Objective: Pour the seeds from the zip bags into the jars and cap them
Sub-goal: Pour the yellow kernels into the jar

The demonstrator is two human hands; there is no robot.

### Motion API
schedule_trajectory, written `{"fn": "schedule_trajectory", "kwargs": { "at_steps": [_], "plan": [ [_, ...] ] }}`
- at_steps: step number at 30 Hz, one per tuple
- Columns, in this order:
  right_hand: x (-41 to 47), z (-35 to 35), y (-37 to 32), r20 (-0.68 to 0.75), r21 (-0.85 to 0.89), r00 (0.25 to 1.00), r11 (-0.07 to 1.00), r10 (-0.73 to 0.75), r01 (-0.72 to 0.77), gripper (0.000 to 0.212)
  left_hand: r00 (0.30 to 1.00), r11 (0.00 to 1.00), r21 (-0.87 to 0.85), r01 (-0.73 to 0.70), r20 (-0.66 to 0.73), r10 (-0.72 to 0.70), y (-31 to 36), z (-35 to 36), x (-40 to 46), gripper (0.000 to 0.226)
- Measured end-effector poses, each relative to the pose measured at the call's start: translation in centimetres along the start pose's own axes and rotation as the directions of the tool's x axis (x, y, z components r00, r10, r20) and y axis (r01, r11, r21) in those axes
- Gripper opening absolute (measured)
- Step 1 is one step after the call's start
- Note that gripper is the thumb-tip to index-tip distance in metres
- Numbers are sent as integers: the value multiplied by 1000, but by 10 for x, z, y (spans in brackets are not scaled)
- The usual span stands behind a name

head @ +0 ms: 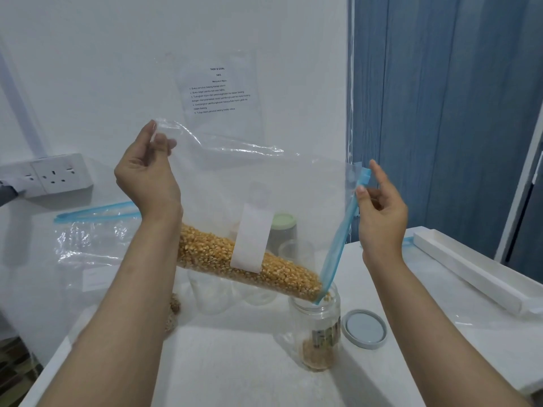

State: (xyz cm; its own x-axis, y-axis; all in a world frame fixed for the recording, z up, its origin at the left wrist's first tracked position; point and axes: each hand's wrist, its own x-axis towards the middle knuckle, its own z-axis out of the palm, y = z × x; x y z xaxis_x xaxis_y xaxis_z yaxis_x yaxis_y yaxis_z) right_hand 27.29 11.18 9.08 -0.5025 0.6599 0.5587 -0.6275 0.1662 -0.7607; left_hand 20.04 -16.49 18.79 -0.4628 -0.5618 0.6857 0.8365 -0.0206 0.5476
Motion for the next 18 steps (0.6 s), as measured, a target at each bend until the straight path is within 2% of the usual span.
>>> {"fn": "schedule_trajectory", "kwargs": {
  "at_steps": [18],
  "plan": [
    [2,2,4,-5,-2,1000,1000,-10,10,44,1000,1000,4,1,-4,-1,5,-2,-3,20]
  ]
}}
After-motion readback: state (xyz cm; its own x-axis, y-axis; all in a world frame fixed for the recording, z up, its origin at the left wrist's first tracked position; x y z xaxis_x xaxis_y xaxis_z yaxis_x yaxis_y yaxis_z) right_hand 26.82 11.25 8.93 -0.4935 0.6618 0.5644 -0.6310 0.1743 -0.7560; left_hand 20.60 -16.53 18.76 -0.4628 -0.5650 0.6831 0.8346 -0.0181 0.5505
